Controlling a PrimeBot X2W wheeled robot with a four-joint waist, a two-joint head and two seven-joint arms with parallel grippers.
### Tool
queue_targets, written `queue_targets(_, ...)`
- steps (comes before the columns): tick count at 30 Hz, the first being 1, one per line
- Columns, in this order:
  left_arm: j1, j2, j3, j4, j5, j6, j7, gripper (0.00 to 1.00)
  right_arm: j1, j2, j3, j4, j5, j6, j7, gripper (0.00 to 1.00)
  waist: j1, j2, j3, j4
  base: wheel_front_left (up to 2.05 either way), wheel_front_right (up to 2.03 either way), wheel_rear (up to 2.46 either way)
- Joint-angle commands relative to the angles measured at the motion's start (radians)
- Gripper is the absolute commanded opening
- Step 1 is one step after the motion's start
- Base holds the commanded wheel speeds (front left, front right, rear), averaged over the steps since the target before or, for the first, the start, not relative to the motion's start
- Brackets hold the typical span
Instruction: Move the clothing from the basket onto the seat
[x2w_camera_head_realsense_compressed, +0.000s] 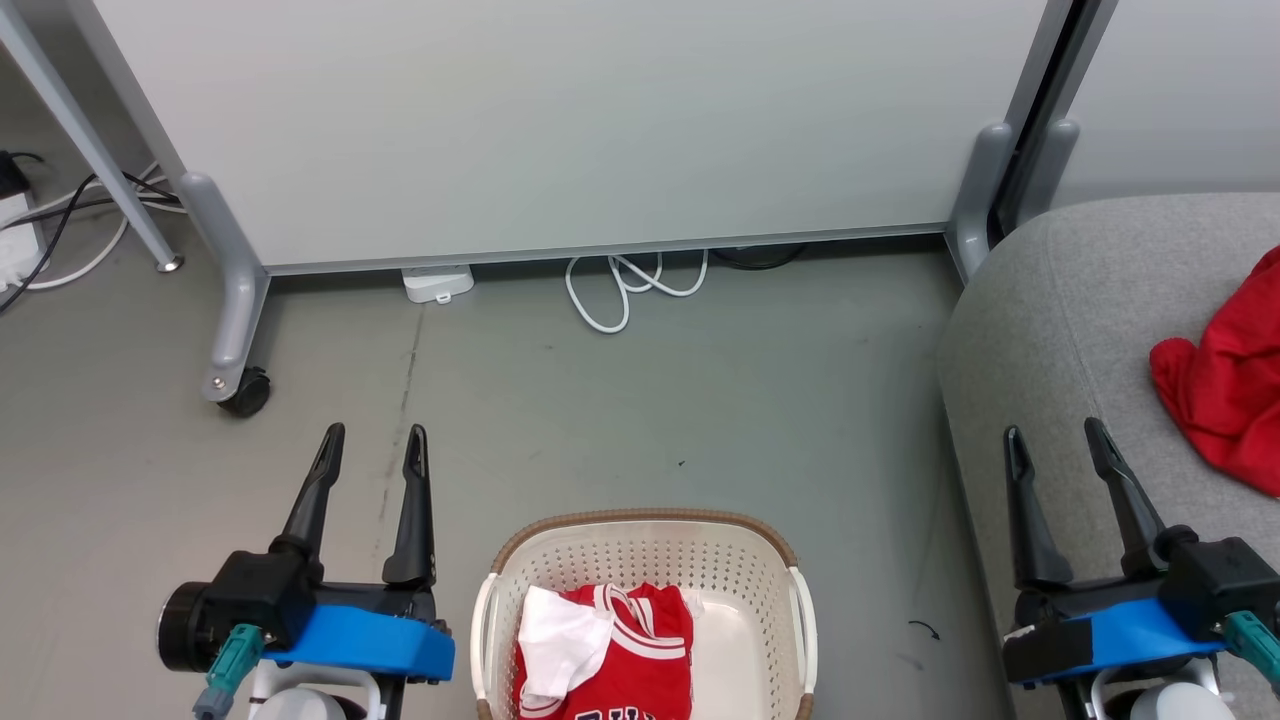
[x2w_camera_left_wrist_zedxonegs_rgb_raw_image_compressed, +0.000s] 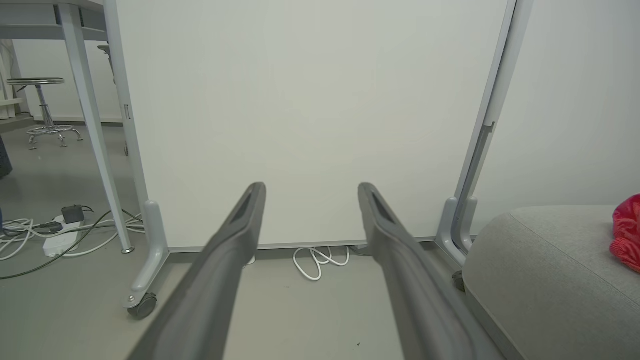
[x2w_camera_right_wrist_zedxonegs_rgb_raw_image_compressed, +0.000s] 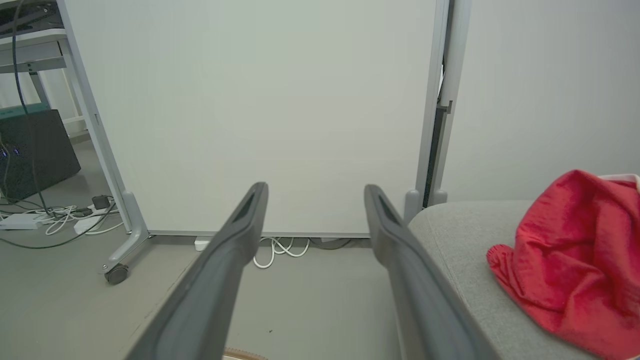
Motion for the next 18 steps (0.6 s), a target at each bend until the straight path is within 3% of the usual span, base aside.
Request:
queue_targets(1, -0.003, 0.0, 0.004, -0.001, 0.006, -0.007, -0.003, 1.0, 0.008, 0.002, 0.001, 0.003, 0.006, 0.0, -0.004, 1.0, 0.0, -0.0001, 0.0, 0.0, 0.0, 0.0, 0.0)
queue_targets(11, -0.019, -0.003, 0.001, 0.003, 0.013, -0.006, -0.003, 1.0, 0.004, 0.002, 0.004, 0.002, 0.013, 0.0, -0.004, 1.0, 0.0, -0.0001, 0.008, 0.001, 0.0, 0.0, 0.0)
queue_targets(18, -0.087, 0.024, -0.068, 0.031, 0.005, -0.006, -0.003, 1.0, -0.023, 0.002, 0.012, -0.004, 0.01, 0.0, -0.004, 1.0, 0.0, -0.0001, 0.034, -0.006, 0.0, 0.0, 0.0)
